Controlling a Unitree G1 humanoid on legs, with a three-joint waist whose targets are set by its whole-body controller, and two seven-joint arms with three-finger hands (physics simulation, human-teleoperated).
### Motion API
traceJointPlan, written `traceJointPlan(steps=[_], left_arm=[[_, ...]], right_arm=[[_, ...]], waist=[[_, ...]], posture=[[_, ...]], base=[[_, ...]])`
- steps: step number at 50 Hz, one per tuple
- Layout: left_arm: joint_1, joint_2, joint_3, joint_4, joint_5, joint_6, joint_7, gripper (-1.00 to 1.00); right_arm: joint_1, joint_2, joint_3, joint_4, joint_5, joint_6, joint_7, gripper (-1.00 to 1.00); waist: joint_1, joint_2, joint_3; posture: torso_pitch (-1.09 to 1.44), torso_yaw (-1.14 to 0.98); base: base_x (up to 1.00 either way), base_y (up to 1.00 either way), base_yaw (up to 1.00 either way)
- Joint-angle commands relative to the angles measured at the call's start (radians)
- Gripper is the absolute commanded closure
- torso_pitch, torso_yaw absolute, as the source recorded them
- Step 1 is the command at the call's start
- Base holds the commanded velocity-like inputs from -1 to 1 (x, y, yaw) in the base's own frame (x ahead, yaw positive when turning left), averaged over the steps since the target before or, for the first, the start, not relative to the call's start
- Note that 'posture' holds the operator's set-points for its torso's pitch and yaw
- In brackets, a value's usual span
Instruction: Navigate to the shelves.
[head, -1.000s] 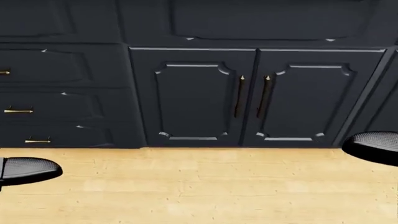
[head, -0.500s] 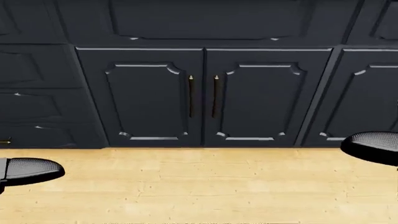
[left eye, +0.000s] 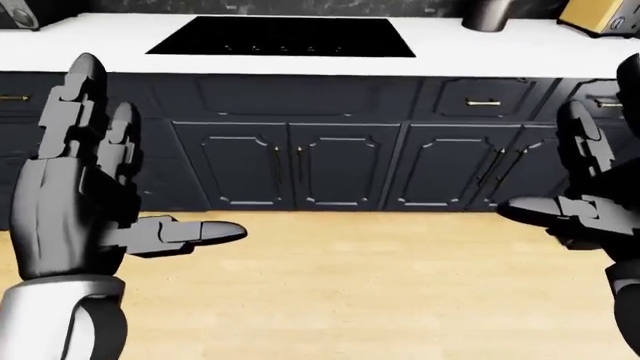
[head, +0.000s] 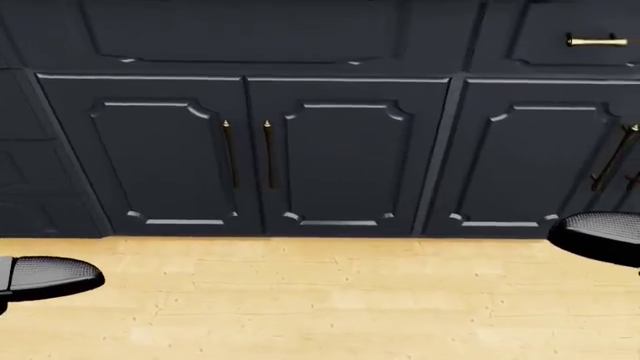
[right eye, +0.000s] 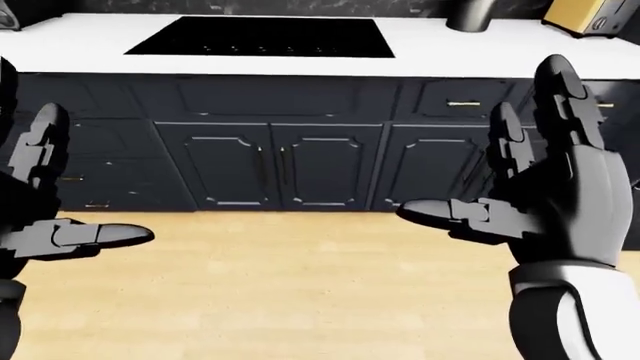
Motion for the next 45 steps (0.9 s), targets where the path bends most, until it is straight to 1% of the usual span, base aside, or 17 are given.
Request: traceJointPlan(steps=[1, 5, 7, 8, 12, 16, 17, 18, 30, 32, 33, 36, 39, 41, 42, 43, 45], left_arm=[[-0.015, 0.003, 0.019, -0.014, 0.030, -0.027, -0.004, -1.00], [-0.015, 0.007, 0.018, -0.014, 0.029, -0.029, -0.001, -1.00], [-0.016, 0.004, 0.016, -0.014, 0.033, -0.028, -0.003, -1.00], [-0.016, 0.002, 0.016, -0.014, 0.035, -0.027, -0.005, -1.00], [-0.020, -0.018, 0.015, -0.014, 0.060, -0.017, -0.025, -1.00], [-0.022, -0.012, 0.013, -0.014, 0.051, -0.016, -0.017, -1.00], [-0.023, -0.008, 0.014, -0.014, 0.044, -0.016, -0.012, -1.00], [-0.024, -0.006, 0.014, -0.014, 0.041, -0.016, -0.010, -1.00], [-0.020, -0.014, 0.012, -0.014, 0.057, -0.018, -0.022, -1.00], [-0.016, -0.014, 0.010, -0.014, 0.059, -0.021, -0.021, -1.00], [-0.016, -0.008, 0.010, -0.014, 0.053, -0.023, -0.016, -1.00], [-0.010, -0.018, 0.012, -0.014, 0.066, -0.025, -0.029, -1.00], [-0.011, -0.014, 0.015, -0.014, 0.060, -0.025, -0.025, -1.00], [-0.010, -0.003, 0.012, -0.014, 0.050, -0.029, -0.014, -1.00], [-0.009, -0.010, 0.012, -0.014, 0.057, -0.029, -0.020, -1.00], [-0.010, -0.016, 0.013, -0.014, 0.064, -0.025, -0.027, -1.00], [-0.010, -0.013, 0.012, -0.014, 0.060, -0.027, -0.024, -1.00]], right_arm=[[-0.015, -0.011, -0.009, -0.016, -0.001, -0.026, 0.007, -1.00], [-0.014, -0.015, -0.014, -0.016, 0.007, -0.025, 0.004, -1.00], [-0.013, -0.013, -0.009, -0.015, -0.002, -0.028, 0.010, -1.00], [-0.013, -0.012, -0.010, -0.015, -0.002, -0.027, 0.010, -1.00], [-0.014, -0.009, -0.009, -0.015, -0.007, -0.025, 0.013, -1.00], [-0.014, -0.007, -0.007, -0.013, -0.012, -0.028, 0.013, -1.00], [-0.017, -0.009, -0.009, -0.014, -0.007, -0.025, 0.010, -1.00], [-0.017, -0.008, -0.006, -0.013, -0.012, -0.027, 0.012, -1.00], [-0.013, -0.002, -0.007, -0.017, -0.017, -0.021, 0.018, -1.00], [-0.012, 0.005, 0.000, -0.017, -0.028, -0.016, 0.021, -1.00], [-0.013, 0.003, -0.005, -0.019, -0.021, -0.013, 0.018, -1.00], [-0.011, 0.007, -0.001, -0.018, -0.028, -0.017, 0.023, -1.00], [-0.011, 0.008, -0.001, -0.019, -0.034, -0.014, 0.024, -1.00], [-0.012, 0.009, -0.004, -0.020, -0.030, -0.011, 0.023, -1.00], [-0.014, 0.009, -0.002, -0.019, -0.032, -0.011, 0.023, -1.00], [-0.014, 0.008, -0.003, -0.019, -0.030, -0.011, 0.022, -1.00], [-0.013, 0.005, -0.006, -0.021, -0.026, -0.010, 0.021, -1.00]], waist=[[0.001, 0.000, -0.006], [0.004, 0.034, -0.001], [0.011, 0.070, -0.013], [0.020, 0.047, -0.010], [0.013, 0.064, -0.037], [0.018, 0.009, -0.016], [0.018, -0.019, -0.022], [0.015, -0.075, -0.040], [0.004, 0.028, -0.004], [0.007, 0.073, -0.021], [0.020, 0.044, -0.011], [0.015, 0.062, -0.034], [0.018, 0.041, -0.027], [0.020, 0.009, -0.014], [0.019, -0.022, -0.021], [0.014, -0.081, -0.040], [0.007, -0.055, -0.021]], posture=[[0.00, 0.00], [0.00, 0.00], [0.00, 0.00], [0.00, 0.00], [0.00, 0.00], [0.00, 0.00], [0.00, 0.00], [0.00, 0.00], [0.00, 0.00], [0.00, 0.00], [0.00, 0.00], [0.00, 0.00], [0.00, 0.00], [0.00, 0.00], [0.00, 0.00], [0.00, 0.00], [0.00, 0.00]], base=[[0.00, -0.56, 0.00], [0.00, -0.56, 0.00], [0.00, -0.56, 0.00], [0.00, -0.55, 0.00], [0.00, -0.56, 0.00], [0.00, -0.56, 0.00], [0.00, -0.56, 0.00], [0.00, -0.57, 0.00], [0.00, -0.56, 0.00], [0.00, -0.57, 0.00], [0.00, -0.56, 0.00], [0.00, -0.56, 0.00], [0.00, -0.56, 0.00], [0.00, -0.56, 0.00], [0.00, -0.56, 0.00], [0.00, -0.56, 0.00], [0.00, -0.57, 0.00]])
